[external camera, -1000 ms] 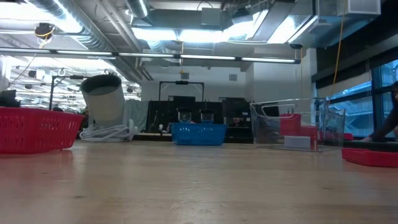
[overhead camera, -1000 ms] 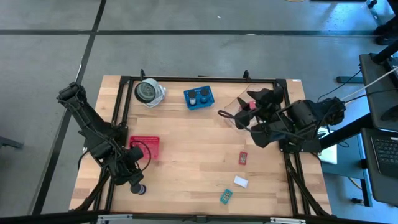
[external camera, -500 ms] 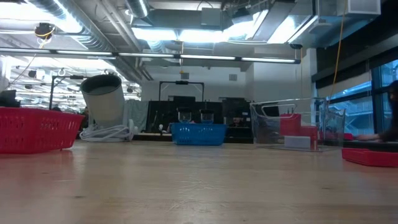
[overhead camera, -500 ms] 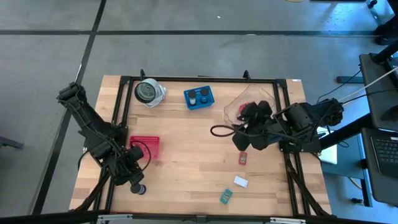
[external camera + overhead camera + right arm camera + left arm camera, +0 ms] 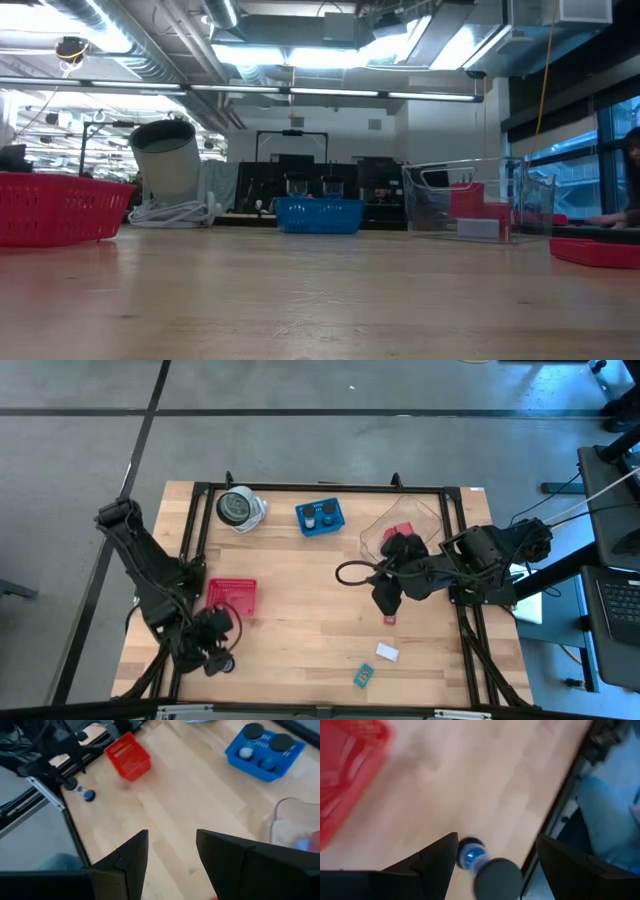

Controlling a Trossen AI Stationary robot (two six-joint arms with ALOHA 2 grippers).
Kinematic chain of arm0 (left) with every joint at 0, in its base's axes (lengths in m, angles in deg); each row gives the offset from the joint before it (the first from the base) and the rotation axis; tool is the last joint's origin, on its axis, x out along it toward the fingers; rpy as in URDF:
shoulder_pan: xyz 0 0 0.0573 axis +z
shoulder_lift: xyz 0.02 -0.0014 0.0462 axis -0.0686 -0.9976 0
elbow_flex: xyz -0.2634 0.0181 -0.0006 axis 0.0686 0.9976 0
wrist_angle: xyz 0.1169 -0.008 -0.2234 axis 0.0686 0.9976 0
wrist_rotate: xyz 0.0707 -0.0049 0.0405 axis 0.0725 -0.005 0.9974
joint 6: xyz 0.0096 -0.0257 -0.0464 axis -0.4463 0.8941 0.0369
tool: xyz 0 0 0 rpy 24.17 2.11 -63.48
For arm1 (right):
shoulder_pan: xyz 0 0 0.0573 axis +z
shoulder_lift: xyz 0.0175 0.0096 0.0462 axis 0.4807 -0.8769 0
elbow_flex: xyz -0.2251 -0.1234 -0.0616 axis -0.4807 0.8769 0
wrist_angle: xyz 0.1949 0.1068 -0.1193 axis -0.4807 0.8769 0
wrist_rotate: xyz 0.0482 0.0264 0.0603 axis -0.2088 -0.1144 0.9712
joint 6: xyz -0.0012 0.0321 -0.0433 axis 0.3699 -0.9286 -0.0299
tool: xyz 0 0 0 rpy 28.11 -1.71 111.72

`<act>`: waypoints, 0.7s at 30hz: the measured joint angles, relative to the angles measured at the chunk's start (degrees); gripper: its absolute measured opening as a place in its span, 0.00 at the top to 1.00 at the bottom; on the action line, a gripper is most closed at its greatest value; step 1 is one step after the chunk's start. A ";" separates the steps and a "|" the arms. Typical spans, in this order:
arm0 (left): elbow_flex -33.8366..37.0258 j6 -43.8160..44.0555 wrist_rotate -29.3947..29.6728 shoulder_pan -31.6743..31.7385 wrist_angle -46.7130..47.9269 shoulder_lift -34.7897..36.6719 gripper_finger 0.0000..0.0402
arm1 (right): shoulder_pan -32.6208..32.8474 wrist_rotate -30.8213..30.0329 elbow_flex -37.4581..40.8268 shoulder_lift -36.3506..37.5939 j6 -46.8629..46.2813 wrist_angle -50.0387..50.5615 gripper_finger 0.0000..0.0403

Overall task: Pick & Place Office items
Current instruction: Put the bottom-left black hourglass into the blue basket

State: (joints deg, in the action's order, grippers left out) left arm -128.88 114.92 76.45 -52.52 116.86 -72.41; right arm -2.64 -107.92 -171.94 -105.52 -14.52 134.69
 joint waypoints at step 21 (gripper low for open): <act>-1.29 -7.13 1.56 -8.06 3.17 -4.74 0.21 | 0.00 1.19 -0.02 0.00 0.02 -0.95 0.58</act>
State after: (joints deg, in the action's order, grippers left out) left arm -130.17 107.79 78.01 -60.58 120.04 -77.16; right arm -2.64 -106.73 -171.95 -105.52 -14.50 133.74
